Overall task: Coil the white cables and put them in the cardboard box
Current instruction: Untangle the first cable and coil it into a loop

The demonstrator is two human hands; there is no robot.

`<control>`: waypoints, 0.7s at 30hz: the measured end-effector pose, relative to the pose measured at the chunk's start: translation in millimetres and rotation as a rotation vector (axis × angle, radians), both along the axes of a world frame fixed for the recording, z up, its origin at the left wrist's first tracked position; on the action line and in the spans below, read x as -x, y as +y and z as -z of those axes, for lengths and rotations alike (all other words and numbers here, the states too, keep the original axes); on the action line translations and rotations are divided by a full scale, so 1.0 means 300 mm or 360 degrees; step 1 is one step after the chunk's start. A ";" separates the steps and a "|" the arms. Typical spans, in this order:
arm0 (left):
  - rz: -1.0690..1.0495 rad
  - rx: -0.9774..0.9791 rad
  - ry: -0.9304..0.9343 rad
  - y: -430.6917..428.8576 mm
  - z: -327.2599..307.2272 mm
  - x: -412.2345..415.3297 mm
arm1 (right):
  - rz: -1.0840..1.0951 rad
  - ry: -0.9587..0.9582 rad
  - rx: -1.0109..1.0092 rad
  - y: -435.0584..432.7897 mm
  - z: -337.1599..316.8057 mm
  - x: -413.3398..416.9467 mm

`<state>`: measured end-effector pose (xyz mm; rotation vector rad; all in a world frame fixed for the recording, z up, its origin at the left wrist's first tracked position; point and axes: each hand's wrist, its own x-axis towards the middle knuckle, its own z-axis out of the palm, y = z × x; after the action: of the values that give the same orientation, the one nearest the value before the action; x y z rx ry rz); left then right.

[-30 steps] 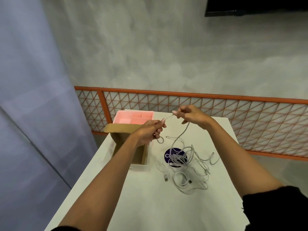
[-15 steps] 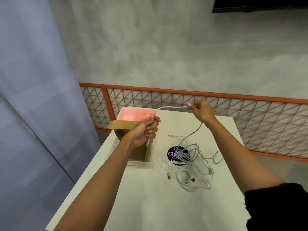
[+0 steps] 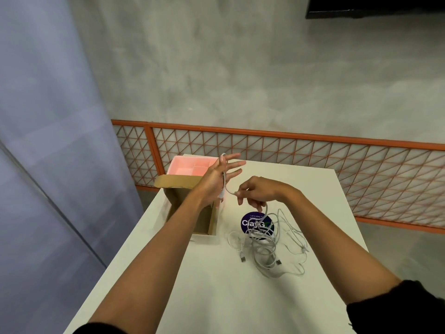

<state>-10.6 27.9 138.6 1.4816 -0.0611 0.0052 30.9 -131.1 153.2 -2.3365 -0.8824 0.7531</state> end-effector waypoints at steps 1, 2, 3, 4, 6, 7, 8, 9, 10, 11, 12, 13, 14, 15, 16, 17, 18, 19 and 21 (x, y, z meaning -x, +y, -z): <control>-0.0005 -0.0092 0.0025 0.002 0.015 -0.001 | -0.0006 -0.0017 -0.0019 0.002 -0.020 0.001; 0.0002 -0.0186 0.0054 0.000 0.022 0.003 | -0.0008 -0.0038 -0.0033 0.005 -0.040 -0.001; 0.0009 -0.0261 0.0084 -0.003 0.028 0.007 | -0.0006 -0.0052 -0.0044 0.006 -0.059 -0.002; 0.0019 -0.0306 0.0114 -0.004 0.031 0.011 | 0.0007 -0.0055 -0.0053 0.006 -0.076 -0.004; 0.0079 -0.0371 0.0160 -0.003 0.028 0.024 | 0.0049 -0.0036 -0.0080 0.005 -0.110 -0.009; 0.0105 -0.0407 0.0183 0.002 0.029 0.024 | 0.0067 -0.0031 -0.0088 0.002 -0.126 -0.012; 0.0114 -0.0427 0.0201 0.006 0.028 0.025 | 0.0079 -0.0036 -0.0094 -0.001 -0.142 -0.017; 0.0107 -0.0423 0.0220 0.013 0.027 0.023 | 0.0085 -0.0045 -0.0107 -0.004 -0.159 -0.022; 0.0098 -0.0383 0.0247 0.016 0.022 0.021 | 0.0084 -0.0049 -0.0133 -0.008 -0.171 -0.029; 0.0099 -0.0324 0.0275 0.020 0.017 0.017 | 0.0076 -0.0058 -0.0163 -0.012 -0.181 -0.035; 0.0130 -0.0254 0.0301 0.024 0.007 0.015 | 0.0072 -0.0068 -0.0194 -0.015 -0.186 -0.043; 0.0184 -0.0189 0.0328 0.028 -0.004 0.016 | 0.0078 -0.0074 -0.0229 -0.019 -0.187 -0.049; 0.0255 -0.0111 0.0350 0.036 -0.014 0.019 | 0.0096 -0.0065 -0.0279 -0.024 -0.185 -0.056; 0.0327 -0.0024 0.0370 0.046 -0.020 0.022 | 0.0118 -0.0049 -0.0350 -0.030 -0.181 -0.061; 0.0405 0.0081 0.0392 0.056 -0.027 0.028 | 0.0142 -0.0035 -0.0435 -0.036 -0.173 -0.069; 0.0475 0.0191 0.0416 0.064 -0.027 0.031 | 0.0162 -0.0031 -0.0515 -0.041 -0.164 -0.074; 0.0546 0.0298 0.0436 0.067 -0.030 0.036 | 0.0180 -0.0030 -0.0580 -0.042 -0.152 -0.077; 0.0596 0.0378 0.0449 0.064 -0.030 0.040 | 0.0204 -0.0022 -0.0638 -0.040 -0.137 -0.076; 0.0646 0.0502 0.0466 0.053 -0.031 0.043 | 0.0265 0.0058 -0.0724 -0.030 -0.109 -0.068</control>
<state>-23.4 43.9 148.0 1.1217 -0.1169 -0.5081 51.4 -140.1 185.8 -1.9557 -0.7409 0.4658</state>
